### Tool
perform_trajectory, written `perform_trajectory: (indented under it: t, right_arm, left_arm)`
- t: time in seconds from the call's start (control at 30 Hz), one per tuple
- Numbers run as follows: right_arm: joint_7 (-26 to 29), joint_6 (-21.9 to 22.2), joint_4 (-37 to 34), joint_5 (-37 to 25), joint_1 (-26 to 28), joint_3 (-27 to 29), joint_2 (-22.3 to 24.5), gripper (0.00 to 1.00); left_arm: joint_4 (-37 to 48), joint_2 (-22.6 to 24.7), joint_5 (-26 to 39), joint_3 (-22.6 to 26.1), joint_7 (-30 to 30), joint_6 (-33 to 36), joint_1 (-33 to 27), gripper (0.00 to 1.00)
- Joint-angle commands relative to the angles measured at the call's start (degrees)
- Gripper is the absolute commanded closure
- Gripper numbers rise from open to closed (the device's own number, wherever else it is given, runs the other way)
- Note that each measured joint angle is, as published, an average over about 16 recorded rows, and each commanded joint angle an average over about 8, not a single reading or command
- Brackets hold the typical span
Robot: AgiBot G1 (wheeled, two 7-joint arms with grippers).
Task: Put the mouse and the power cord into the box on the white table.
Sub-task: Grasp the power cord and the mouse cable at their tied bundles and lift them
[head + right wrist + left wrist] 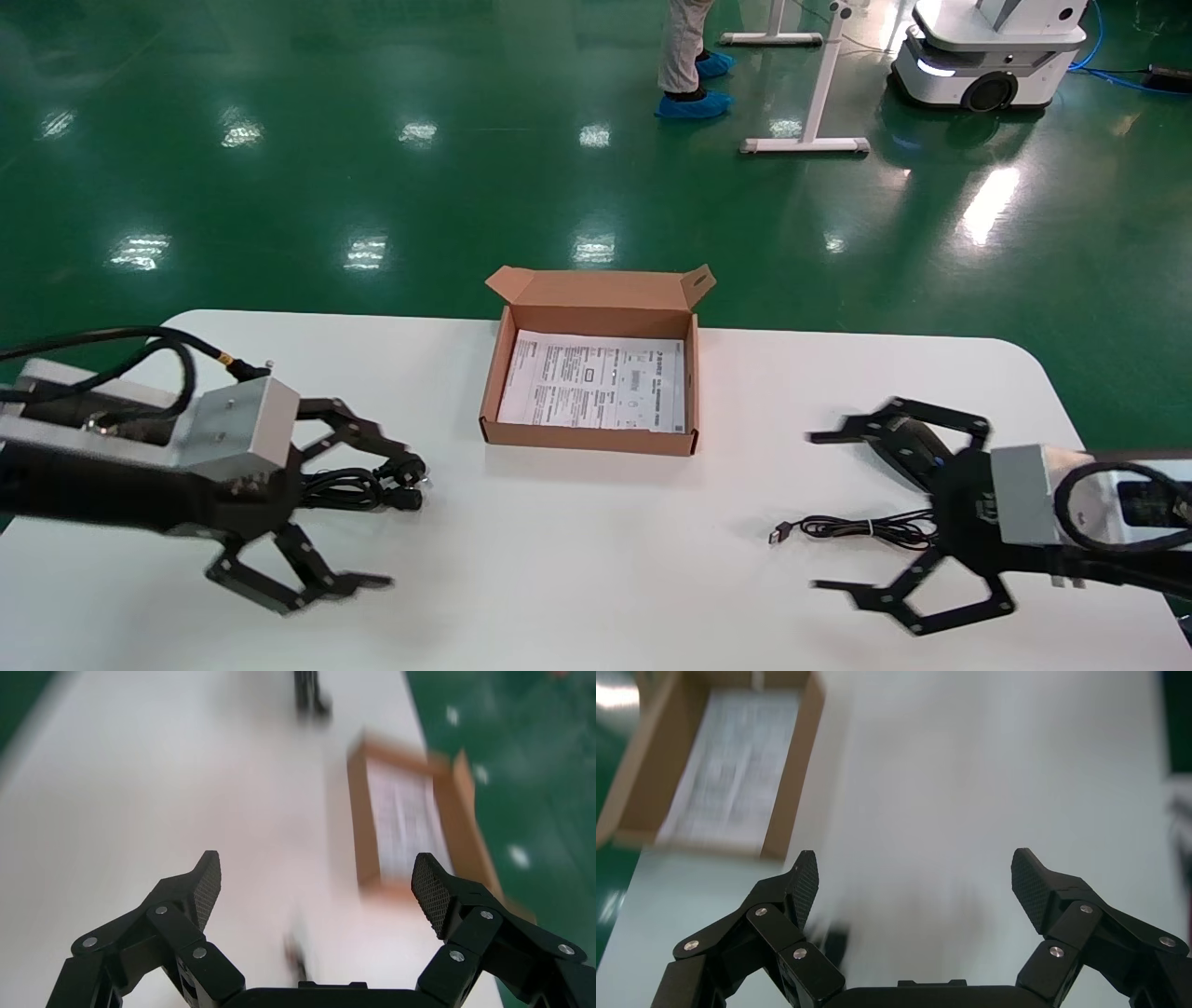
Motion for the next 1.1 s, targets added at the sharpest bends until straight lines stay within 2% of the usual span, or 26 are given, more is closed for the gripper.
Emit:
perform_trajectory:
  t: [0.03, 0.23, 0.43, 0.77, 1.1]
  right_arm:
    - [-4.51, 0.30, -3.71, -3.14, 1.29, -2.01, 0.10, 0.00]
    - [-14.29, 2.40, -14.69, -11.52, 5.85, -5.55, -3.67, 0.00]
    - [-20.85, 4.43, -24.02, -16.62, 9.69, -7.94, -8.20, 0.00]
    - [-27.97, 7.13, -35.53, -21.25, 14.83, -10.37, -14.02, 0.00]
    - [-32.11, 8.03, -43.43, -24.14, 17.76, -12.10, -16.23, 0.00]
  left_arm:
    - [2.93, 0.56, 3.25, 3.63, 1.63, 0.00, -3.08, 0.00]
    - [17.47, 6.76, 10.45, 11.56, 10.14, -0.52, -9.13, 0.00]
    - [31.42, 12.82, 14.50, 15.96, 19.17, -1.30, -12.13, 0.00]
    - [47.45, 19.41, 16.17, 17.55, 30.14, -3.99, -13.83, 0.00]
    - [55.17, 23.38, 16.04, 17.42, 35.58, -7.08, -13.14, 0.00]
